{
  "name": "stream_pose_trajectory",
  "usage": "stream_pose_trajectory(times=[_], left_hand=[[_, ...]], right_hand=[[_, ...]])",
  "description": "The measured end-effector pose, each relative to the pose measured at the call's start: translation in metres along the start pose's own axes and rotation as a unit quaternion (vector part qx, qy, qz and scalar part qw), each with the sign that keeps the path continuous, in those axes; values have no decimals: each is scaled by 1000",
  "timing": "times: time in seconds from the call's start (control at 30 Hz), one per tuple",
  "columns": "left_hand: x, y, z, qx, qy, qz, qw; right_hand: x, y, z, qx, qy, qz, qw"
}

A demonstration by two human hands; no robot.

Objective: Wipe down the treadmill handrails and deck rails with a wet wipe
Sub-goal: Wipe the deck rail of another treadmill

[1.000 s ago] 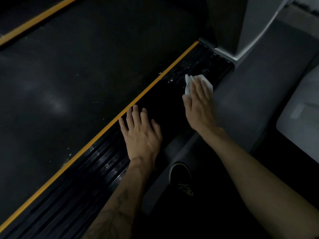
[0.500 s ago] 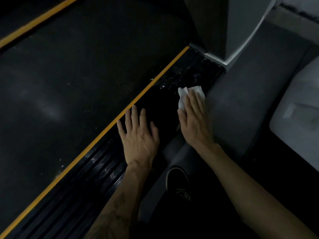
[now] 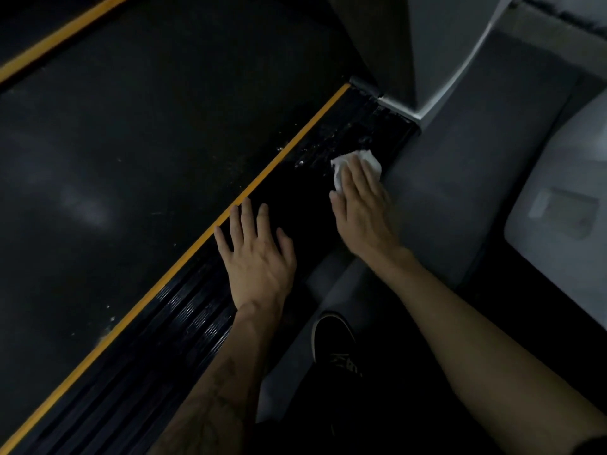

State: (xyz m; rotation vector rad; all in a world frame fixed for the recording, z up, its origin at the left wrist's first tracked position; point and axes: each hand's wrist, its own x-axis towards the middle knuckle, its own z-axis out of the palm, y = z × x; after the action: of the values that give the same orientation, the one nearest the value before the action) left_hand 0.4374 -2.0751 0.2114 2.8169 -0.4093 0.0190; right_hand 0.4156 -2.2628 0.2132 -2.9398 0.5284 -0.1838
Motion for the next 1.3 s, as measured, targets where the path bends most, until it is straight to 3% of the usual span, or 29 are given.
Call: stream_pose_trajectory(times=[0.13, 0.33, 0.53, 0.7, 0.9, 1.1, 1.3], left_hand=[[2, 1, 1, 10, -2, 1, 1000], [3, 0, 2, 20, -10, 7, 1000], [5, -1, 5, 28, -11, 5, 1000], [5, -1, 4, 29, -16, 9, 999], [7, 0, 3, 22, -16, 7, 1000], [7, -1, 3, 21, -19, 7, 1000], [7, -1, 2, 18, -17, 5, 1000]], right_hand=[[4, -13, -1, 32, 20, 36, 999], [-20, -12, 10, 37, 28, -54, 997], [14, -4, 4, 24, 34, 20, 999], [-19, -5, 7, 27, 31, -101, 994], [34, 4, -5, 15, -8, 16, 1000], [-12, -7, 2, 33, -2, -103, 994], [28, -13, -3, 26, -28, -2, 999]])
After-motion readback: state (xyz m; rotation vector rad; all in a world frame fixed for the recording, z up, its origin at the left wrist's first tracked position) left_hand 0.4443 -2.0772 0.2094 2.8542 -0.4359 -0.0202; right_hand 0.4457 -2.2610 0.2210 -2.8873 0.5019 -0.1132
